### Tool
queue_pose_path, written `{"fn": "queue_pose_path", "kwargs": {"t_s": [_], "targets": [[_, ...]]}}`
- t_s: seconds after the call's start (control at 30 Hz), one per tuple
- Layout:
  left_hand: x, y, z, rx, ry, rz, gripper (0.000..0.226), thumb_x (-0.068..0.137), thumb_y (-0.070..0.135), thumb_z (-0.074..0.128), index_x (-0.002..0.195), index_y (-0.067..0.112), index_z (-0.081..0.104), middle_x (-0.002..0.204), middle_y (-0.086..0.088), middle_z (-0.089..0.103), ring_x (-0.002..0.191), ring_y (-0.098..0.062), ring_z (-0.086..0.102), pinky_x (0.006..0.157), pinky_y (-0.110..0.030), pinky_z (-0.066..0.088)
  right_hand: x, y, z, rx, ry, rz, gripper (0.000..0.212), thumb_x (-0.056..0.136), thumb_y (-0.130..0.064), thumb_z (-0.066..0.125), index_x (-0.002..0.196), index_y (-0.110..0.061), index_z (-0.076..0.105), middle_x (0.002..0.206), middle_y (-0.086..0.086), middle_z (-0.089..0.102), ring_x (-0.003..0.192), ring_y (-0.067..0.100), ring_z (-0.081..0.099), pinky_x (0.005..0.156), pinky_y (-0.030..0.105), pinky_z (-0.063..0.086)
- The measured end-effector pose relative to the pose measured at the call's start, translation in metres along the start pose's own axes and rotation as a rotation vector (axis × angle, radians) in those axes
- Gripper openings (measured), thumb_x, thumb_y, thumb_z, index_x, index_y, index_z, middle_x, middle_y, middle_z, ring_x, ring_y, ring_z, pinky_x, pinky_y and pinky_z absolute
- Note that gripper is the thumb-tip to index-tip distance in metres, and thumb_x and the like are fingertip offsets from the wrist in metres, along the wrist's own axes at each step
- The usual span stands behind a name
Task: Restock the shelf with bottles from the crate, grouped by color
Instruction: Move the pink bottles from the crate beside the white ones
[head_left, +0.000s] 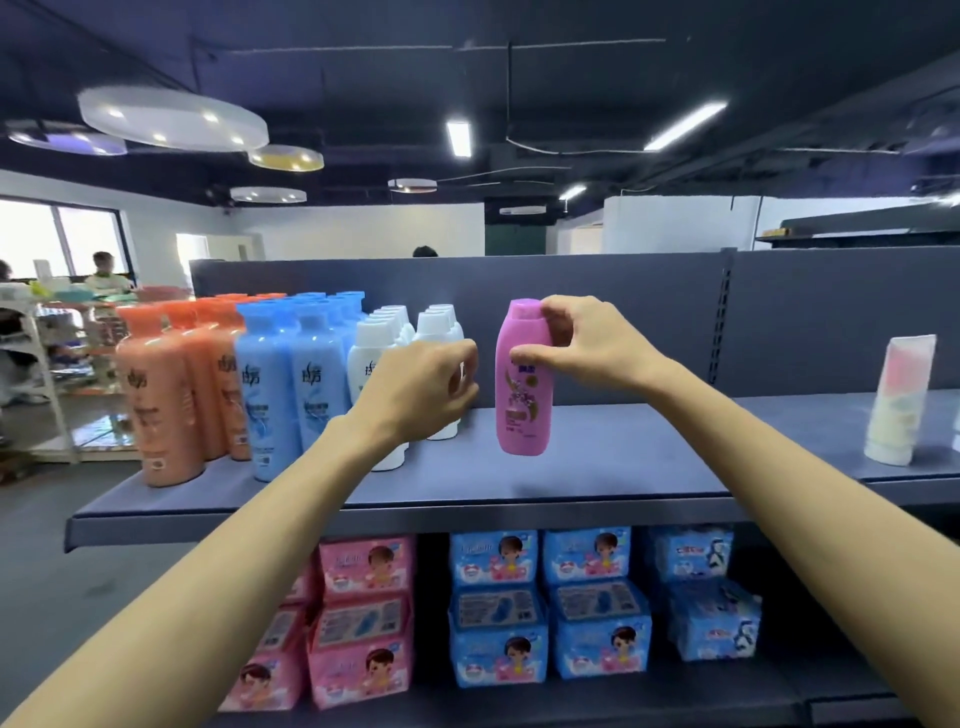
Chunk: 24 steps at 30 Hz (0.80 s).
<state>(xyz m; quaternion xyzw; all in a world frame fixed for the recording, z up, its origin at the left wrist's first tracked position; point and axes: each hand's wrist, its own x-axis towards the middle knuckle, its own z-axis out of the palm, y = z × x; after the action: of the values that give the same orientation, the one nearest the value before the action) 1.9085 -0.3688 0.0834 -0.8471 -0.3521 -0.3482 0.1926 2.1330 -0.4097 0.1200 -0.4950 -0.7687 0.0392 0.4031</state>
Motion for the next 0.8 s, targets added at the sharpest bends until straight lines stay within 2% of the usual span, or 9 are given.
{"fn": "queue_pose_path", "kwargs": {"t_s": [0.17,0.27,0.33,0.43,0.5,0.6,0.7,0.8], "targets": [[0.000,0.004,0.017,0.031,-0.111,0.013,0.013,0.087,0.029,0.055,0.092,0.018,0.058,0.078,0.004,0.066,0.076,-0.025,0.059,0.061,-0.034,0.049,-0.003,0.021,0.018,-0.079,-0.017,0.065,0.030,0.087,-0.038,0.073,0.107,-0.017,0.065,0.097,-0.003,0.071,0.087,0.016,0.069,0.070,0.028,0.060],[0.009,0.002,0.021,0.099,-0.248,0.043,0.014,0.088,0.028,0.054,0.095,0.017,0.058,0.082,0.004,0.066,0.080,-0.025,0.060,0.058,-0.030,0.040,-0.002,0.036,0.027,-0.079,-0.041,0.114,0.029,0.087,-0.040,0.072,0.104,-0.018,0.063,0.098,-0.001,0.070,0.089,0.019,0.068,0.077,0.038,0.060],[0.013,0.001,0.023,0.097,-0.264,0.035,0.013,0.088,0.027,0.054,0.095,0.017,0.058,0.083,0.004,0.066,0.081,-0.025,0.059,0.059,-0.029,0.037,-0.003,0.045,0.032,-0.069,-0.051,0.134,0.031,0.088,-0.041,0.072,0.107,-0.019,0.062,0.100,-0.002,0.070,0.092,0.019,0.068,0.081,0.038,0.058],[0.012,0.002,0.031,0.074,-0.249,0.016,0.013,0.088,0.028,0.053,0.094,0.018,0.058,0.083,0.005,0.065,0.080,-0.024,0.058,0.061,-0.029,0.038,-0.009,0.054,0.036,-0.050,-0.037,0.148,0.040,0.086,-0.040,0.074,0.118,-0.020,0.059,0.104,-0.003,0.070,0.093,0.015,0.067,0.082,0.034,0.057],[0.007,0.001,0.039,0.066,-0.255,0.007,0.013,0.087,0.029,0.052,0.093,0.019,0.058,0.082,0.007,0.064,0.079,-0.023,0.058,0.061,-0.029,0.038,-0.015,0.059,0.039,-0.089,-0.091,0.161,0.049,0.083,-0.037,0.078,0.122,-0.020,0.053,0.104,-0.003,0.068,0.091,0.014,0.066,0.080,0.030,0.056],[0.000,-0.003,0.050,0.063,-0.264,-0.008,0.011,0.087,0.029,0.052,0.089,0.020,0.057,0.078,0.010,0.058,0.079,-0.022,0.057,0.062,-0.029,0.037,-0.025,0.069,0.048,-0.099,-0.187,0.204,0.054,0.079,-0.033,0.083,0.121,-0.019,0.053,0.107,-0.005,0.067,0.092,0.013,0.065,0.080,0.027,0.054],[-0.004,-0.008,0.060,0.060,-0.283,-0.028,0.008,0.086,0.029,0.053,0.086,0.021,0.055,0.077,0.011,0.056,0.079,-0.022,0.057,0.062,-0.030,0.040,-0.031,0.080,0.059,-0.053,-0.180,0.226,0.052,0.074,-0.031,0.087,0.117,-0.021,0.060,0.105,-0.007,0.070,0.091,0.009,0.067,0.081,0.025,0.055],[-0.007,-0.014,0.068,0.054,-0.298,-0.047,0.008,0.085,0.031,0.053,0.082,0.023,0.052,0.079,0.010,0.059,0.077,-0.021,0.056,0.064,-0.031,0.045,-0.033,0.085,0.065,-0.033,-0.205,0.247,0.050,0.068,-0.029,0.088,0.112,-0.023,0.063,0.099,-0.011,0.072,0.086,0.003,0.068,0.075,0.018,0.055]]}}
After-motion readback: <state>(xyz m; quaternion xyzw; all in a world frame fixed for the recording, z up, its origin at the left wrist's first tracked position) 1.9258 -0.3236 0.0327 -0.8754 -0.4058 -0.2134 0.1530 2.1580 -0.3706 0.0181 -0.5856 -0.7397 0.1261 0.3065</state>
